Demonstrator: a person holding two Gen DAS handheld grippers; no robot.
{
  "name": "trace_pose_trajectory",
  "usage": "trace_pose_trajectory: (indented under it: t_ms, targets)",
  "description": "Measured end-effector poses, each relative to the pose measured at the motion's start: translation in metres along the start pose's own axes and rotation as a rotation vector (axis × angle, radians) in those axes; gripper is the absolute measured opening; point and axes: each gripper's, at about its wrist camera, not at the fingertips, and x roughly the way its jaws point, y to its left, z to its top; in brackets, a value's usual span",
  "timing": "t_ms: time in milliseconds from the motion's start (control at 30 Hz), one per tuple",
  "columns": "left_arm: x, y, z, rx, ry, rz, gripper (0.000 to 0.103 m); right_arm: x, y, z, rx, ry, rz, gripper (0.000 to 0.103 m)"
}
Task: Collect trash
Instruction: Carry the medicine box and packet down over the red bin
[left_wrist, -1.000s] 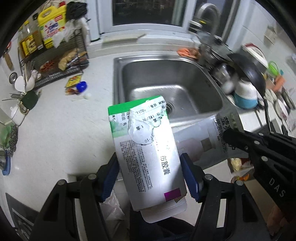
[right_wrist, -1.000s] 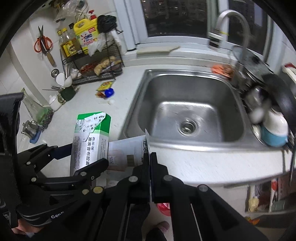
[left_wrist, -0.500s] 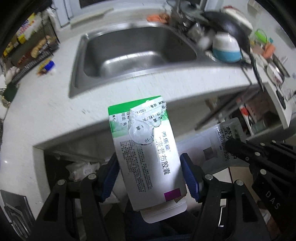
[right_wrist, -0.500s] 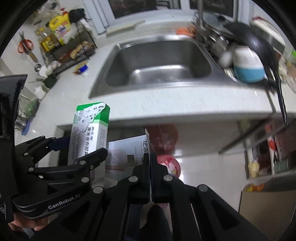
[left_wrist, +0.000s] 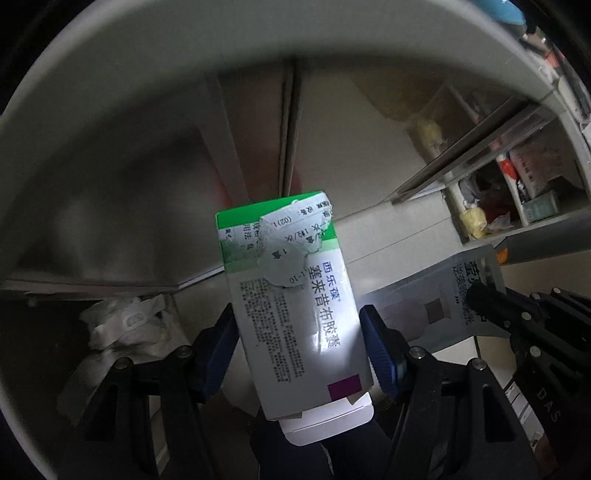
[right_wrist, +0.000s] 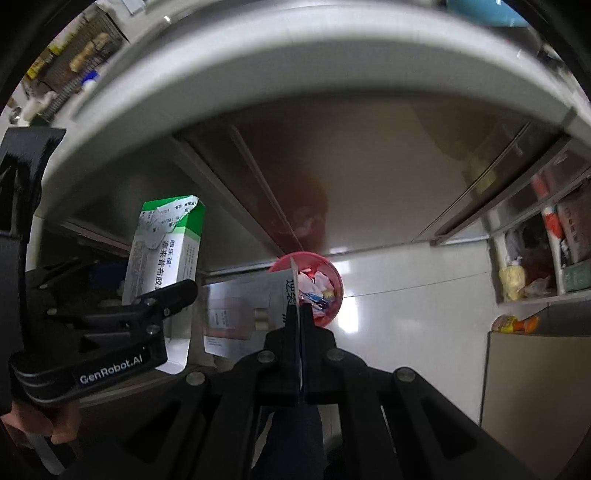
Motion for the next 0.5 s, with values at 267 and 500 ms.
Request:
trace_pose_trajectory:
  t_ms: [267, 500]
  targets:
    - [0.130, -0.002, 0.001, 0.021, 0.058, -0.019, 0.063, 0.114, -0.028, -0.004, 0.017, 0.030, -0.021, 0.001]
    - [0.169, -0.006, 0.006, 0.060, 0.057, -0.030, 0.064, 0.156, -0.047, -0.010, 0.027, 0.029, -0.062, 0.001]
